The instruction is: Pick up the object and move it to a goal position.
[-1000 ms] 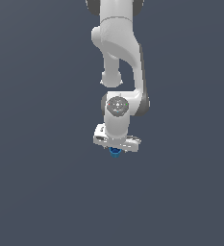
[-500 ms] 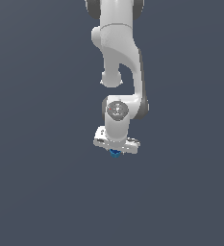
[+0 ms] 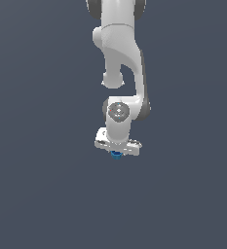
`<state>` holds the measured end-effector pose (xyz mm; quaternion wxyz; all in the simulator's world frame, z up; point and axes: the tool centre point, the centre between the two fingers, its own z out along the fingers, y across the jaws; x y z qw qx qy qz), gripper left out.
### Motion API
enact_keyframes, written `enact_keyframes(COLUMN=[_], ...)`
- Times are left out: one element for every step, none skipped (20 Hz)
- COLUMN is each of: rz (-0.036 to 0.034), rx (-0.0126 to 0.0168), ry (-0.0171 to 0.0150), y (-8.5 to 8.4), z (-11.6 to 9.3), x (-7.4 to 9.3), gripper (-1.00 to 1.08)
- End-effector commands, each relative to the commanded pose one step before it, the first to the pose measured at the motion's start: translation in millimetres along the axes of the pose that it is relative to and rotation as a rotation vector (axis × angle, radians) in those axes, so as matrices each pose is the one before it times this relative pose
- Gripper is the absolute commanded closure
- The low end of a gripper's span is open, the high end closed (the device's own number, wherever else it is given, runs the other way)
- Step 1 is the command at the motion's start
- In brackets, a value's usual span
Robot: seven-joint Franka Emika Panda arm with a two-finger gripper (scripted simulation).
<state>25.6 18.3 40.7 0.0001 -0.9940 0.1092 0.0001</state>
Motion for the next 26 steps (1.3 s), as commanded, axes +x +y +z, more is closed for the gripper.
enact_keyframes(rz=[0.00081,0.00000,0.00000,0.00000,0.00000,0.00000,0.00000,0.00000,0.00000,0.00000,0.00000,0.00000,0.00000,0.00000,0.00000,0.00000,0.00000,0.00000,0.00000,0.00000,0.00000,0.00000,0.00000,0.00000,0.00000,0.00000], rx=[-0.00030,0.00000,0.00000,0.00000,0.00000,0.00000,0.00000,0.00000,0.00000,0.00000,0.00000,0.00000,0.00000,0.00000,0.00000,0.00000,0.00000,0.00000,0.00000,0.00000,0.00000,0.00000,0.00000,0.00000,0.00000,0.00000], ry=[0.00004,0.00000,0.00000,0.00000,0.00000,0.00000,0.00000,0.00000,0.00000,0.00000,0.00000,0.00000,0.00000,0.00000,0.00000,0.00000,0.00000,0.00000,0.00000,0.00000,0.00000,0.00000,0.00000,0.00000,0.00000,0.00000], y=[4.67,3.15,3.86,4.58,5.35,6.18,7.00,7.79,8.55,8.75,8.44,7.93,7.22,6.39,5.54,4.70,3.86,3.04,2.21,1.40,0.58,-0.23,-1.05,-1.62,-1.12,-0.40], z=[-0.14,-0.10,-0.12,-0.15,-0.17,-0.20,-0.22,-0.25,-0.27,-0.28,-0.27,-0.25,-0.23,-0.20,-0.17,-0.15,-0.12,-0.09,-0.07,-0.04,-0.02,0.01,0.03,0.05,0.04,0.01], x=[-0.74,-0.70,-0.88,-1.07,-1.27,-1.47,-1.64,-1.77,-1.84,-1.77,-1.62,-1.47,-1.33,-1.17,-1.01,-0.84,-0.67,-0.49,-0.30,-0.11,0.09,0.28,0.46,0.56,0.35,0.12], gripper=[1.08,1.08,1.08,1.08,1.08,1.08,1.08,1.08,1.08,1.08,1.08,1.08,1.08,1.08,1.08,1.08,1.08,1.08,1.08,1.08,1.08,1.08,1.08,1.08,1.08,1.08])
